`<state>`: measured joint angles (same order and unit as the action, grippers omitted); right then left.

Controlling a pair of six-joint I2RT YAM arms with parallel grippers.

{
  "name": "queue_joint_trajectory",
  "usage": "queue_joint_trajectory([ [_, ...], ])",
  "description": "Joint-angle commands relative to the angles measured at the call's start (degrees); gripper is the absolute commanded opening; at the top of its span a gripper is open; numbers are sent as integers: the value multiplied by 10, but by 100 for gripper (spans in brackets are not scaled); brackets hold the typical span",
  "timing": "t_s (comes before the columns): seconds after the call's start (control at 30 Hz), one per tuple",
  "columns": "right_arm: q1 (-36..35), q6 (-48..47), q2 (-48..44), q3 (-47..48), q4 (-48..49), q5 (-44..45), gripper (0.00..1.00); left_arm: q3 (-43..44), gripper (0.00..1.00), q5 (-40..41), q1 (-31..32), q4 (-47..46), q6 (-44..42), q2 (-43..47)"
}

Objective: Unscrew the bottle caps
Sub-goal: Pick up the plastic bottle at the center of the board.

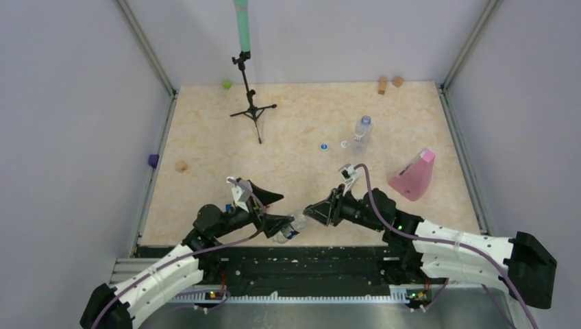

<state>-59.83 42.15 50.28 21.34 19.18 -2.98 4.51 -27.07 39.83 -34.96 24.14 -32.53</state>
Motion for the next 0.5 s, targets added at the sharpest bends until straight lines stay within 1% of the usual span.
queue_joint_trajectory([
  [0.0, -2, 4, -9, 3, 25, 9, 0, 20, 94, -24, -1, 47, -42, 21],
  [0.1, -1, 5, -1, 19, 45, -12, 0, 36, 93, -66, -1, 77, -51, 9],
  [0.2, -2, 4, 14, 36, 66, -42, 0, 40, 93, -109, -1, 53, -52, -16],
  [0.27, -1, 5, 23, 45, 68, -44, 0, 46, 93, -130, -1, 42, -57, -39],
  [0.47, -1, 14, 28, 45, 88, -26, 0, 64, 91, -124, -1, 40, -55, -93],
])
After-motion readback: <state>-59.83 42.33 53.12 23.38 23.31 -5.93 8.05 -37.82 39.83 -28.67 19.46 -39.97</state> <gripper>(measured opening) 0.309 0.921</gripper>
